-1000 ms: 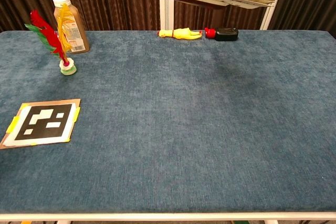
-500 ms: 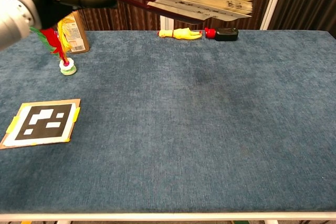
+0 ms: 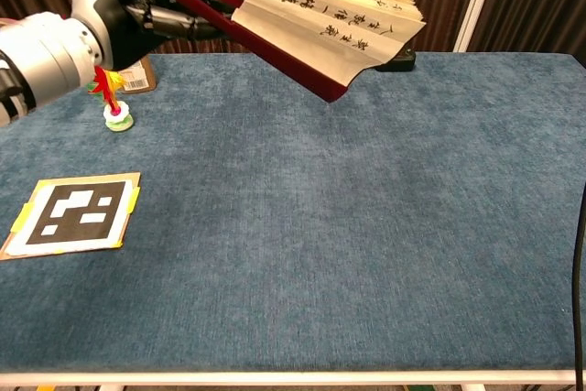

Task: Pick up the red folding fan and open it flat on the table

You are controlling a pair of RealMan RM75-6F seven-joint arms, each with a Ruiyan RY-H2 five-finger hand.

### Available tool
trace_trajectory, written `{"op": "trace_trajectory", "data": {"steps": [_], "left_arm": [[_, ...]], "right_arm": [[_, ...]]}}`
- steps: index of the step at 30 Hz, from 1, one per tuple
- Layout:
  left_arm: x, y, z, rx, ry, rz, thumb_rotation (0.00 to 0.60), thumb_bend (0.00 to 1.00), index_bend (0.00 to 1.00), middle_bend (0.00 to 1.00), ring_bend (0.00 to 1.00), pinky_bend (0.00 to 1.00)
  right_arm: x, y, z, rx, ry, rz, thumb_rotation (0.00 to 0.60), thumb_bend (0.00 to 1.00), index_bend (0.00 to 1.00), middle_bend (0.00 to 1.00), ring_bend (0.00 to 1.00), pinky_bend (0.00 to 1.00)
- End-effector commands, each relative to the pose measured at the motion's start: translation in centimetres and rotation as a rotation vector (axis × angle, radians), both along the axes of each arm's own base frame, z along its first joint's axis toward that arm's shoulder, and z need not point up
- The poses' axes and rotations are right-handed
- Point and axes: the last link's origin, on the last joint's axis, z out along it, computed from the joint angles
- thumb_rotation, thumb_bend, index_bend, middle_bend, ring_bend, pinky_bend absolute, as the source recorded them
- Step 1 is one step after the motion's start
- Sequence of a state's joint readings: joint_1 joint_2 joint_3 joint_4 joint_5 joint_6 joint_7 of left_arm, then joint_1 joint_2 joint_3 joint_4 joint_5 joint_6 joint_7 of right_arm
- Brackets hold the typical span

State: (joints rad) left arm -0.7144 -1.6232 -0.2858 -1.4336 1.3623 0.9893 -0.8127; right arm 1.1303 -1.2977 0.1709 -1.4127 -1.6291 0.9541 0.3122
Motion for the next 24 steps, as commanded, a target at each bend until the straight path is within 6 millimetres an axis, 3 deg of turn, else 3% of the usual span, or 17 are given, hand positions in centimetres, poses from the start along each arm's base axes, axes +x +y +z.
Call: {"op": "trace_trajectory", "data": {"steps": [1,8,14,19,24], "left_arm": [[-0.2,-0.1,-0.4,-0.009,0.027,-0.008,0.6,0.0,0.39,0.36,0.21,0.28],[-0.8,-0.5,-0.3,-0.018,0.036,-0.031,0.6,0.0,0.34,0.35,0.21,0.28],[0.1,-0.3,-0.8,-0.036,0.012,-0.042,0.6,0.0,0.34,0.34,0.21,0.28],[0.6,0.1,-1.3,-0.043,0.014,-0.006,0.6,0.0,0.4,0.37,0.22,0.28],[0.6,0.3,-1.5,-0.024,0.021,0.054,0.6,0.01,0.53,0.49,0.33,0.31]], "right_arm": [[0.0,0.0,0.1,-0.003,0.003,0.0,0.6,0.95,0.95,0.75,0.39,0.23],[-0.6,-0.1,0.3,-0.011,0.014,-0.017,0.6,0.95,0.94,0.75,0.39,0.23],[-0.4,-0.1,-0.1,-0.007,0.009,-0.016,0.6,0.95,0.94,0.75,0.39,0.23],[-0.2,0.0,-0.4,-0.012,0.009,-0.009,0.6,0.96,0.94,0.75,0.39,0.22],[-0.1,0.1,-0.6,-0.01,0.01,-0.009,0.6,0.96,0.94,0.75,0.39,0.22]]}}
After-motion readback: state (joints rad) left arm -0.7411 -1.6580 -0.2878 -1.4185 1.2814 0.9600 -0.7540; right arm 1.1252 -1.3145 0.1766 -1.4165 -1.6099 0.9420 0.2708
